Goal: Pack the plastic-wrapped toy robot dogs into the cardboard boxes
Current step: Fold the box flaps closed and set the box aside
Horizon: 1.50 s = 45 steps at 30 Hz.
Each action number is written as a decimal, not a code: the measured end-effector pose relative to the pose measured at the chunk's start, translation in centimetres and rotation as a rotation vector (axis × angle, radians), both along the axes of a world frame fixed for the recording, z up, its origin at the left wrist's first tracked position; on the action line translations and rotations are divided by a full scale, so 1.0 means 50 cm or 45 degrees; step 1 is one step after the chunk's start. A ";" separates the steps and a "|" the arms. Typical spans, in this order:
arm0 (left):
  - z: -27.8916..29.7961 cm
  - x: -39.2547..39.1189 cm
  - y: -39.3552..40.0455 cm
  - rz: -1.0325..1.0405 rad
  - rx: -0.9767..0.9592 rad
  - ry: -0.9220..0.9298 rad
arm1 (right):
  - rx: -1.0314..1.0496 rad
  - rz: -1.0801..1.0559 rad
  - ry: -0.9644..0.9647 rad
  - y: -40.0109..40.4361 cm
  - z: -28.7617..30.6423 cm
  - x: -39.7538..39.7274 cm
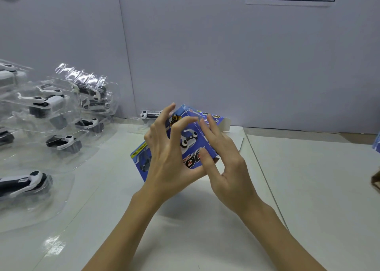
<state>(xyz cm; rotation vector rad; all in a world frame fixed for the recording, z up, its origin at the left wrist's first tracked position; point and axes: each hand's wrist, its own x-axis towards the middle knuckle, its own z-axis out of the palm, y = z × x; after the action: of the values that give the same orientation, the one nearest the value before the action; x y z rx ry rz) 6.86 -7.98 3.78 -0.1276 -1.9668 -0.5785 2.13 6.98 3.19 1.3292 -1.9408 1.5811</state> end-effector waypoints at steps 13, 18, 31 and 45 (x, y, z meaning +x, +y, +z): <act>-0.005 0.001 0.019 -0.073 -0.126 -0.047 | -0.060 0.124 -0.254 0.010 0.007 -0.015; -0.010 -0.004 0.023 -0.080 -0.127 -0.031 | -0.068 0.183 -0.312 0.015 0.002 -0.020; -0.033 -0.002 -0.061 0.069 -0.196 -0.599 | -0.292 -0.212 -0.910 0.047 0.005 -0.082; -0.026 -0.011 -0.127 -0.241 1.302 -0.401 | 0.405 0.059 -0.913 0.118 0.006 -0.126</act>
<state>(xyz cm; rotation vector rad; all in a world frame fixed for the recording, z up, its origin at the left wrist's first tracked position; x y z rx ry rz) 6.29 -14.31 2.49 0.4414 -1.7229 -1.7298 -4.14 12.89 3.47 0.9776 -2.6823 2.0284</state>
